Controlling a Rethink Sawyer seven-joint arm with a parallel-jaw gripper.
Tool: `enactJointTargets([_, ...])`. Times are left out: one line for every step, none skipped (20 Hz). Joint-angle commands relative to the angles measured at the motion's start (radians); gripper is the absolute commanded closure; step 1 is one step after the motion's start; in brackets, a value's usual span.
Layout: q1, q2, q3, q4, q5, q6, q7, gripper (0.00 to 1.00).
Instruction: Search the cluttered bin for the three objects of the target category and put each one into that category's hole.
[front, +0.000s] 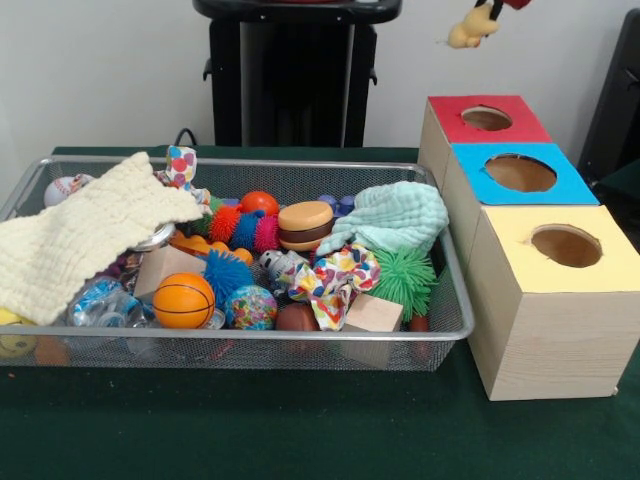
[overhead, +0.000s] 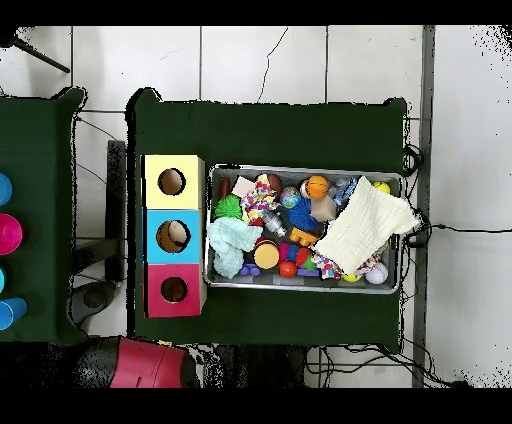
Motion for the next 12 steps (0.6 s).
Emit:
enactJointTargets([-0.040, 0.026, -0.043, -0.141, 0.010, -0.002, 0.304, 1.00])
enactJointTargets([-0.045, 0.026, -0.038, -0.138, 0.023, -0.020, 0.301, 1.00])
enactJointTargets([-0.059, 0.024, -0.023, -0.135, 0.043, -0.046, 0.290, 1.00])
enactJointTargets([-0.066, 0.024, -0.017, -0.135, 0.052, -0.064, 0.284, 1.00])
enactJointTargets([-0.075, 0.023, -0.007, -0.137, 0.065, -0.075, 0.279, 1.00])
enactJointTargets([-0.081, 0.021, -0.001, -0.136, 0.074, -0.094, 0.277, 1.00])
enactJointTargets([-0.083, 0.024, 0.000, -0.147, 0.076, -0.097, 0.278, 1.00])
enactJointTargets([-0.085, 0.026, -0.001, -0.152, 0.075, -0.108, 0.277, 1.00])
enactJointTargets([-0.097, 0.023, 0.011, -0.150, 0.087, -0.129, 0.267, 1.00])
enactJointTargets([-0.098, 0.026, 0.009, -0.155, 0.087, -0.132, 0.271, 1.00])
enactJointTargets([-0.102, 0.028, 0.013, -0.159, 0.091, -0.141, 0.270, 1.00])
enactJointTargets([-0.107, 0.031, 0.018, -0.163, 0.096, -0.150, 0.269, 1.00])
